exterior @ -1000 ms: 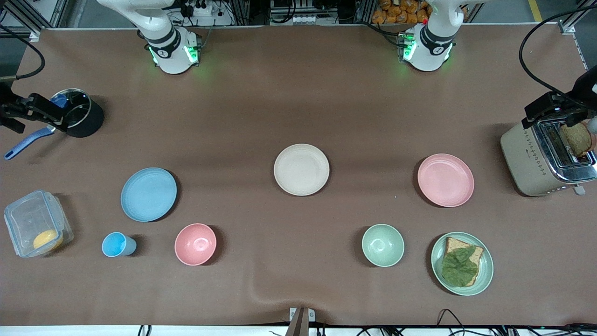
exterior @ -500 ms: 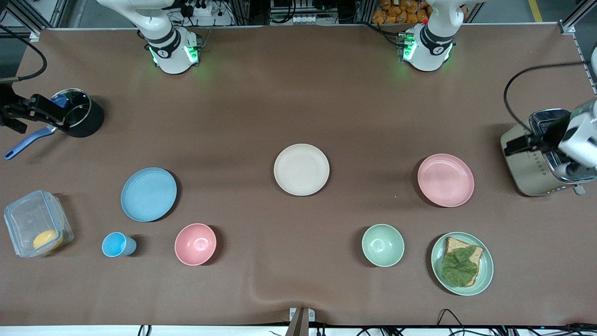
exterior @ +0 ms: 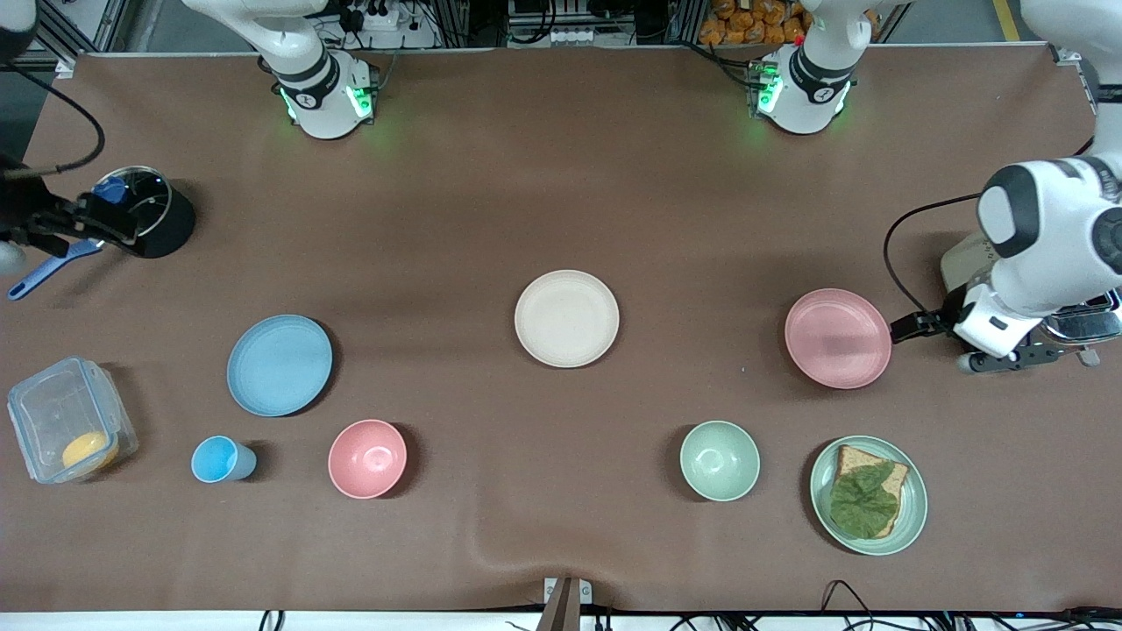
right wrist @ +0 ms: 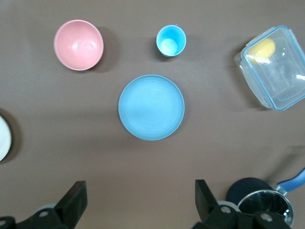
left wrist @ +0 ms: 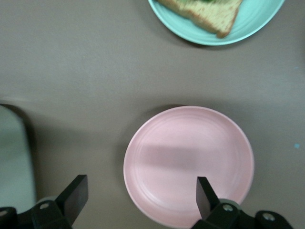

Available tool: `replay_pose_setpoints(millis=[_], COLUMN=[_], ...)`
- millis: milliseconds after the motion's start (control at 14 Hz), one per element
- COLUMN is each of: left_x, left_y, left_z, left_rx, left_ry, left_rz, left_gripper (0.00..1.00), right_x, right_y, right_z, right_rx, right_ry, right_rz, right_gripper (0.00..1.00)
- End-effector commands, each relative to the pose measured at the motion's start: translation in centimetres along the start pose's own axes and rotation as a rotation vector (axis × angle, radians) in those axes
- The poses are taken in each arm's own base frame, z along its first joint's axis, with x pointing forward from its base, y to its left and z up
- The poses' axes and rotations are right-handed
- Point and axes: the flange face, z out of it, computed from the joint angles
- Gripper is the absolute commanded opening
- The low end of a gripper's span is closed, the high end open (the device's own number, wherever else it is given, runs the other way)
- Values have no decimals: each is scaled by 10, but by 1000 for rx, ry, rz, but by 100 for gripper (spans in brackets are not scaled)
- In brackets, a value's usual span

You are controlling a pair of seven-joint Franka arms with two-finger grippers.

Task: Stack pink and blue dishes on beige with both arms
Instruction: 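Reach the left gripper to the pink plate while the right gripper reaches the blue plate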

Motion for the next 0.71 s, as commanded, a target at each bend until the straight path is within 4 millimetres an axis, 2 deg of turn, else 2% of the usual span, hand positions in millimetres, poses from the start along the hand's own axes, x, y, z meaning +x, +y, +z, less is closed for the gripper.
replay_pose_setpoints(millis=[0, 214, 357, 500, 643], left_x=[-9, -11, -10, -11, -12], left_y=[-4, -15, -22, -42, -44], left_z=[34, 62, 80, 97, 105], left_rx=[-13, -15, -4, 12, 10], left_ry=[-21, -53, -49, -53, -56], left_rz=[4, -15, -10, -18, -21], left_gripper=[100, 100, 100, 100, 100], right_x=[22, 48, 63, 73, 79], right_y=[27, 63, 69, 73, 82], right_z=[83, 169, 227, 274, 316], right_rx=[-2, 6, 13, 15, 9], right_ry=[-36, -96, -131, -131, -127], right_rz=[31, 85, 96, 100, 105], right_gripper=[100, 100, 100, 100, 100])
